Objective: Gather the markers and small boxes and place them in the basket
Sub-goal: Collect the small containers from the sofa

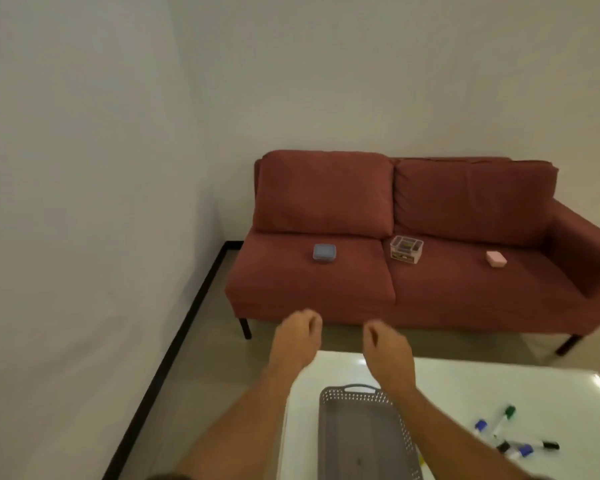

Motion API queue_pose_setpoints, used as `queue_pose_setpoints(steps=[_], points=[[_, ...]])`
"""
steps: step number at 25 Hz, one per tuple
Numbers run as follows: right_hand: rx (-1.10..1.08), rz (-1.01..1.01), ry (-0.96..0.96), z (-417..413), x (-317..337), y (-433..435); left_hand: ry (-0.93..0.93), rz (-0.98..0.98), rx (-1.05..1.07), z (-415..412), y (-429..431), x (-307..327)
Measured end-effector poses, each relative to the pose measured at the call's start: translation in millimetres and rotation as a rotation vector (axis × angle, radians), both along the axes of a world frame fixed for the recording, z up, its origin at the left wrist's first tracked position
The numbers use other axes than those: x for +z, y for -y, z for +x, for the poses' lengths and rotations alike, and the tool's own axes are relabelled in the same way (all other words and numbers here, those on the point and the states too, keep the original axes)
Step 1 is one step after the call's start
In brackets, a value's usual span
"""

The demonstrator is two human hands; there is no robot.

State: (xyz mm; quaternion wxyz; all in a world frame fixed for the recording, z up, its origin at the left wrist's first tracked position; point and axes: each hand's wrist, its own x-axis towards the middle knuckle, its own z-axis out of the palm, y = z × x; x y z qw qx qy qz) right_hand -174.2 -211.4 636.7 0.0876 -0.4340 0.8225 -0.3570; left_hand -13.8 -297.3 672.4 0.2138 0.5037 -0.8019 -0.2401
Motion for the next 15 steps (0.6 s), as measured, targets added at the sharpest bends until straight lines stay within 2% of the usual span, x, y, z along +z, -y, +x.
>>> queue_pose_setpoints(steps=[2, 6, 10, 15], points=[[-0.061, -0.037, -0.026, 25.0, 29.8, 45.5, 0.009, -0.039, -0.066, 26.3, 48.6, 26.8], [-0.133, -0.03, 0.078, 68.4, 73.4, 127.1, 0.034, -0.057, -0.16, 65.7, 134.4, 59.7], [-0.156, -0.014, 0.069, 83.6, 72.6, 196.6, 0.02, -0.015, -0.17, 65.8, 214.8, 40.9], [-0.203, 0.04, 0.056, 55.3, 41.2, 280.2, 0.033, -0.003, -0.204, 20.5, 299.7, 3.1]])
